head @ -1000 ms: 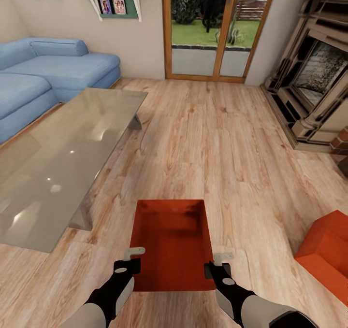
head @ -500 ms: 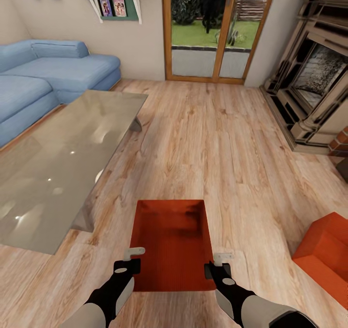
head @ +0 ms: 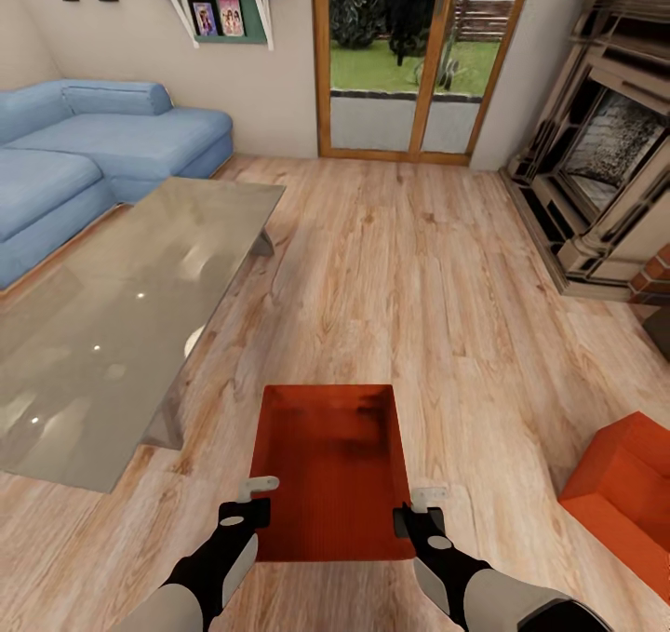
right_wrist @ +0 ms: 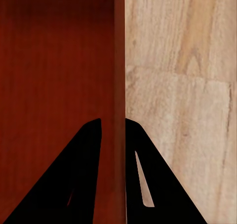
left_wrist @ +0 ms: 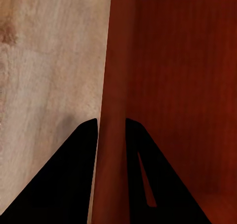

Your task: Move the two storage containers from the living room to the garage. In the garage, place one container on the floor and stack the other container on top of it (either order is fine).

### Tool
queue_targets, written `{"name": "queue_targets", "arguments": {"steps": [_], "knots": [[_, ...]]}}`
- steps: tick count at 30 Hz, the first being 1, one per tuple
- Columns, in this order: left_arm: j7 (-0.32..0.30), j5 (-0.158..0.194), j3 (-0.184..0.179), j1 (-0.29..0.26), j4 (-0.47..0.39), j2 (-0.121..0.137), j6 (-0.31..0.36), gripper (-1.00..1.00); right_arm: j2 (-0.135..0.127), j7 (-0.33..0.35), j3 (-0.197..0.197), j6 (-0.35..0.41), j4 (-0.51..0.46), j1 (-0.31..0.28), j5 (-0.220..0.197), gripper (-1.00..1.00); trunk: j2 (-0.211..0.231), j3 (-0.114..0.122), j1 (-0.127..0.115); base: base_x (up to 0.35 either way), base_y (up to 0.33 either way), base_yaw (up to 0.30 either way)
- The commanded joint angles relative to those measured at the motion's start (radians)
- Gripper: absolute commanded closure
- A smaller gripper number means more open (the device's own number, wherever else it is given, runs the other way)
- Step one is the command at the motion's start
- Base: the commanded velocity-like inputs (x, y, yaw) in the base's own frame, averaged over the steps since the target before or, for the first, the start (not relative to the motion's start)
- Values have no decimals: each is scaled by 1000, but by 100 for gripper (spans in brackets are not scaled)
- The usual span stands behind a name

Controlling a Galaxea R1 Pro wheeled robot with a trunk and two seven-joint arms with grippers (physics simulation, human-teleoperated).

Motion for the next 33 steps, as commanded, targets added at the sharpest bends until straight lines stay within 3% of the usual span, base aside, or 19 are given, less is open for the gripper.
{"name": "queue_targets", "arguments": {"steps": [1,12,33], "knots": [[23,6,-2,0,1,2,9,100,-5,-7,-21,-8,-2,-1,-12,100,7,3,-4,0,0,0],[23,6,-1,0,2,1,9,100,-5,-7,-21,-8,-2,-1,-13,100,84,39,-46,0,0,0],[24,6,-1,0,-4,2,9,100,-5,-7,-21,-8,-2,-1,-14,100,231,137,-127,0,0,0]]}}
